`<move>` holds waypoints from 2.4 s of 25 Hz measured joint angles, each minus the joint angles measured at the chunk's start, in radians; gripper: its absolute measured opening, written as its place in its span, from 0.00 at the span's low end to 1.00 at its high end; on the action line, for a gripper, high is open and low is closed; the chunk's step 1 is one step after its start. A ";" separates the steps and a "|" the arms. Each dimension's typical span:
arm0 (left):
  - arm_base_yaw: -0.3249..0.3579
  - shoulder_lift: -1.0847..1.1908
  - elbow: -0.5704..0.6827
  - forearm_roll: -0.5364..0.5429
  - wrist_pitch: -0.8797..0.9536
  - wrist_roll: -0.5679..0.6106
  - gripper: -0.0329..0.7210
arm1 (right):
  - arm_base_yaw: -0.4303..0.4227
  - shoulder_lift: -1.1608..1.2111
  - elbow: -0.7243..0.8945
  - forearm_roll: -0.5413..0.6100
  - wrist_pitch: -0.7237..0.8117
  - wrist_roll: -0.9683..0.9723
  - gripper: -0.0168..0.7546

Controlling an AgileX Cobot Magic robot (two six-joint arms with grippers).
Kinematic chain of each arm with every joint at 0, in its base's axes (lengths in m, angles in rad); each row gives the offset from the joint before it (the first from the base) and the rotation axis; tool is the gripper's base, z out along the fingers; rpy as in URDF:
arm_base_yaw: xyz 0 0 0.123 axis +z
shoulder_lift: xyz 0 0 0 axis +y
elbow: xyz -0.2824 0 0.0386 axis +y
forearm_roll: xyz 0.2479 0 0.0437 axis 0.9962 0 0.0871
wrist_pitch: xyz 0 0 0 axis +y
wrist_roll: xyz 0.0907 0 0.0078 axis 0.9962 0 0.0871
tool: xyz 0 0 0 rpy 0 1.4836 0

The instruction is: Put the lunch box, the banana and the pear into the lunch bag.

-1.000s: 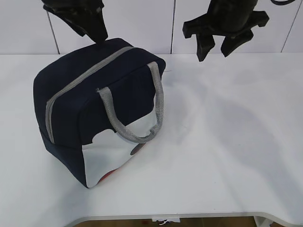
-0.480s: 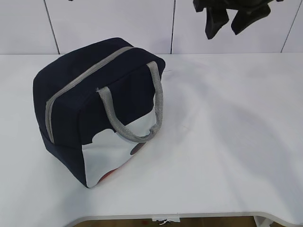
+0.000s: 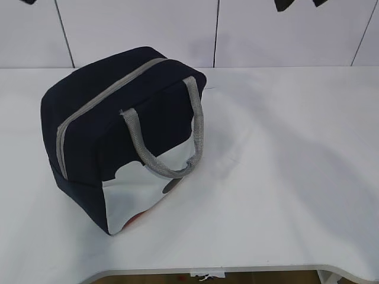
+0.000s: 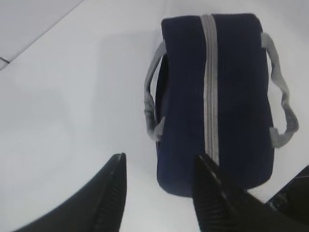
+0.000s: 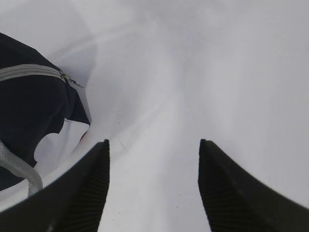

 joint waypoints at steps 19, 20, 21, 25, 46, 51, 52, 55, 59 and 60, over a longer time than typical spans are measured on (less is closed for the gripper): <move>0.000 -0.630 0.495 0.029 0.005 -0.024 0.44 | 0.000 -0.477 0.535 0.035 -0.022 -0.012 0.61; 0.000 -0.662 0.515 0.028 0.007 -0.024 0.44 | 0.000 -0.515 0.576 0.035 -0.032 -0.013 0.61; 0.000 -0.702 0.538 0.026 0.007 -0.024 0.44 | 0.000 -0.553 0.615 0.035 -0.044 -0.014 0.61; 0.000 -0.845 0.621 0.014 0.007 -0.025 0.44 | 0.000 -0.703 0.746 0.035 -0.073 -0.027 0.61; 0.000 -1.315 1.037 -0.159 0.003 -0.028 0.44 | 0.000 -1.587 1.221 0.037 -0.084 -0.031 0.61; 0.000 -1.420 1.132 -0.175 -0.071 -0.028 0.44 | 0.000 -1.711 1.324 0.037 -0.084 -0.031 0.61; 0.000 -1.436 1.148 -0.178 -0.082 -0.028 0.44 | 0.000 -1.715 1.339 0.037 -0.084 -0.031 0.61; 0.000 -1.446 1.180 -0.174 -0.096 -0.032 0.42 | 0.000 -1.715 1.367 0.038 -0.084 -0.031 0.61; 0.000 -1.446 1.191 -0.146 -0.124 -0.067 0.38 | 0.000 -1.715 1.391 0.040 -0.089 -0.031 0.61; 0.000 -1.446 1.197 -0.145 -0.129 -0.074 0.37 | 0.000 -1.715 1.391 0.040 -0.092 -0.031 0.61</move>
